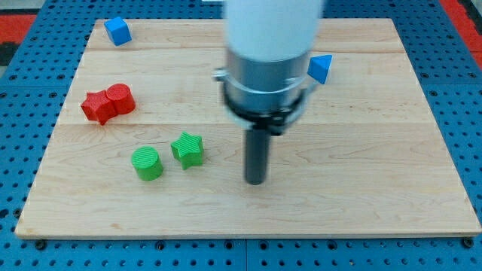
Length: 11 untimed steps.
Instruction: Push the green star towards the top center
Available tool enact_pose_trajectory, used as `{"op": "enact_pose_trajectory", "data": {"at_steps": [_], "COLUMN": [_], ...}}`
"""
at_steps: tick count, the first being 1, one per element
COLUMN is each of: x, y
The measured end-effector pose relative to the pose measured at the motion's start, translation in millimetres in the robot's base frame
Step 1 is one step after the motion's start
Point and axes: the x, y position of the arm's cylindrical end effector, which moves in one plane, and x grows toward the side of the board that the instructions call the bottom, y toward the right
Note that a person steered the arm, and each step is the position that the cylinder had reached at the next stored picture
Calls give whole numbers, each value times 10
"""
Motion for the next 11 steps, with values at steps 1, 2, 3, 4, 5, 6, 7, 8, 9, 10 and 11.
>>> {"op": "enact_pose_trajectory", "data": {"at_steps": [1,2,3,4,5,6,7,8,9,10,11], "x": [21,-358,-845,-1213,-1014,-1108,-1497,-1867,-2094,-2544,-2589], "y": [-550,-718,-725,-725,-743,-1039,-857,-465,-183,-185,-84]}}
